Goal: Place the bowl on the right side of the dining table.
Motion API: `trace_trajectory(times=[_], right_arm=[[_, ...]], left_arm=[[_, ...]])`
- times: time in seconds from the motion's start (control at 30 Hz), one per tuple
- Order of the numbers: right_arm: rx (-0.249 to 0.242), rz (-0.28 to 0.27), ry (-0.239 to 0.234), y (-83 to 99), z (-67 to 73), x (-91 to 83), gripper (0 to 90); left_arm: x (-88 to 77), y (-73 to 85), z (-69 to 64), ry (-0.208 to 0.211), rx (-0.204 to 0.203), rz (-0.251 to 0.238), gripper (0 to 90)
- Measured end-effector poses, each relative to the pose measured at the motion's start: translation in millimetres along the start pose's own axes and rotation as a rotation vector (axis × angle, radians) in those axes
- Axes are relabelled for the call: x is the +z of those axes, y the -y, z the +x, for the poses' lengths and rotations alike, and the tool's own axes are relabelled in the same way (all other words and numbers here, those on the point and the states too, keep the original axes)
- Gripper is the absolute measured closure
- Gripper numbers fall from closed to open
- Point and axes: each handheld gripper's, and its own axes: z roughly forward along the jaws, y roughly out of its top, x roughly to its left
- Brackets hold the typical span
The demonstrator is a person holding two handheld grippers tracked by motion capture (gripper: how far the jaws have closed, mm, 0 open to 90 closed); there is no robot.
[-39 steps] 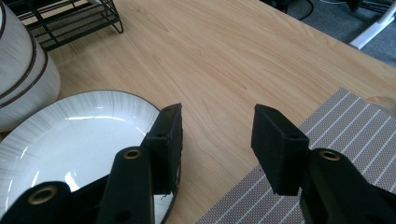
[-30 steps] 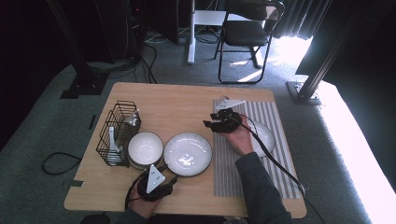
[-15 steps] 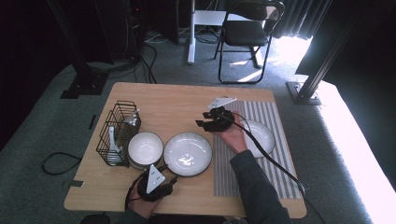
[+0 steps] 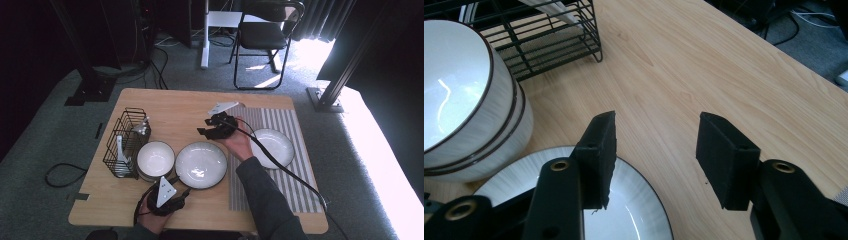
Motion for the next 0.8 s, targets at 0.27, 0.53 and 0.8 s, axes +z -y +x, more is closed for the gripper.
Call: trace_trajectory(times=[0.27,0.53,0.8], right_arm=[[-0.013,-0.001,-0.059,-12.3,10.8,10.2,48.9],[-0.043,0.003,-0.13,-29.6,26.8,22.0,55.5],[-0.022,0.008,-0.225,-40.6,42.9,38.2,65.7]], left_arm=[[0.0,0.0,0.0,0.0,0.002,0.001,43.2],[-0.2,0.1,-0.1,0.0,0.001,-0.001,43.2],[-0.3,0.0,-0.2,-0.002,0.001,-0.001,43.2]])
